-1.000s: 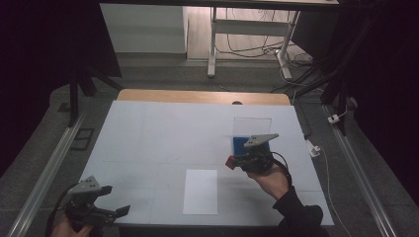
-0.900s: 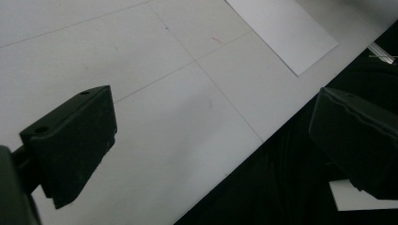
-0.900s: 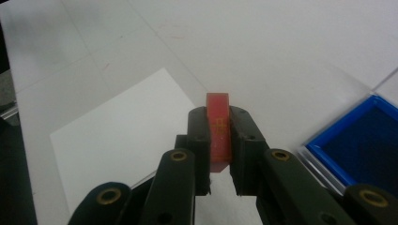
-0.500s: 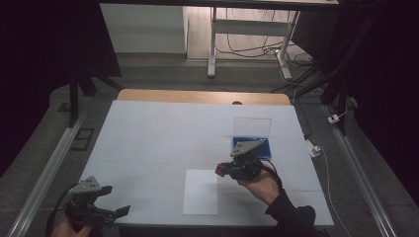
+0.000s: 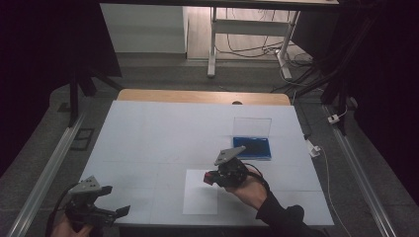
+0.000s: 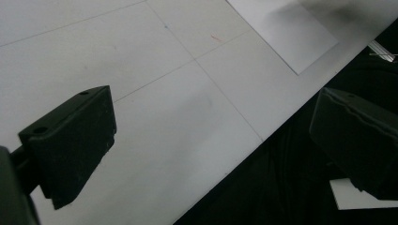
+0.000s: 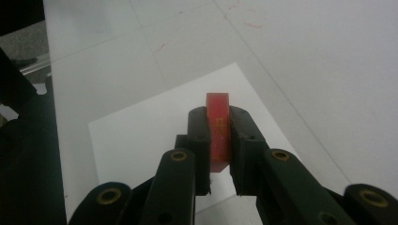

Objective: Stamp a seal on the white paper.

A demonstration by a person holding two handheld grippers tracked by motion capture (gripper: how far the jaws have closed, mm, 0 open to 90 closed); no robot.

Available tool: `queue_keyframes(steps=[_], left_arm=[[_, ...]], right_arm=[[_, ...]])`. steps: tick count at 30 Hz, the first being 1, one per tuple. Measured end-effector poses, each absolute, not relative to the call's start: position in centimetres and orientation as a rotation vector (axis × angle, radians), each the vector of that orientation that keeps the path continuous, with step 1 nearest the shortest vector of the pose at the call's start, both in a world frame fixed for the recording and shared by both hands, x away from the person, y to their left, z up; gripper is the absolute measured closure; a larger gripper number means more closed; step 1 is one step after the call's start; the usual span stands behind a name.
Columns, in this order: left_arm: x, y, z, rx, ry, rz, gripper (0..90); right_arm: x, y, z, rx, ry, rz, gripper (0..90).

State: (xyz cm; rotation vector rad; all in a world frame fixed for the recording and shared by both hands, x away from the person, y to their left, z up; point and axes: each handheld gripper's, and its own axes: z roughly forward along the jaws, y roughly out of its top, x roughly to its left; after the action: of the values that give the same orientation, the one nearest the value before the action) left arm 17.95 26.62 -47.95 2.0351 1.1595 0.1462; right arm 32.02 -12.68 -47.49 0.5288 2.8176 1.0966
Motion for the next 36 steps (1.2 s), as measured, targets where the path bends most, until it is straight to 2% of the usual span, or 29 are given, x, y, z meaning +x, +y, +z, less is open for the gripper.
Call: queue_keyframes(steps=[16, 36], left_arm=[[18.0, 26.6, -48.0, 2.036, 1.16, 0.148, 1.5], [18.0, 26.5, -48.0, 2.045, 1.161, 0.143, 1.6]], right_arm=[[31.6, -10.7, -49.4, 0.426, 2.871, 1.026, 79.9], [31.5, -10.3, -50.2, 0.425, 2.886, 0.98, 80.5]])
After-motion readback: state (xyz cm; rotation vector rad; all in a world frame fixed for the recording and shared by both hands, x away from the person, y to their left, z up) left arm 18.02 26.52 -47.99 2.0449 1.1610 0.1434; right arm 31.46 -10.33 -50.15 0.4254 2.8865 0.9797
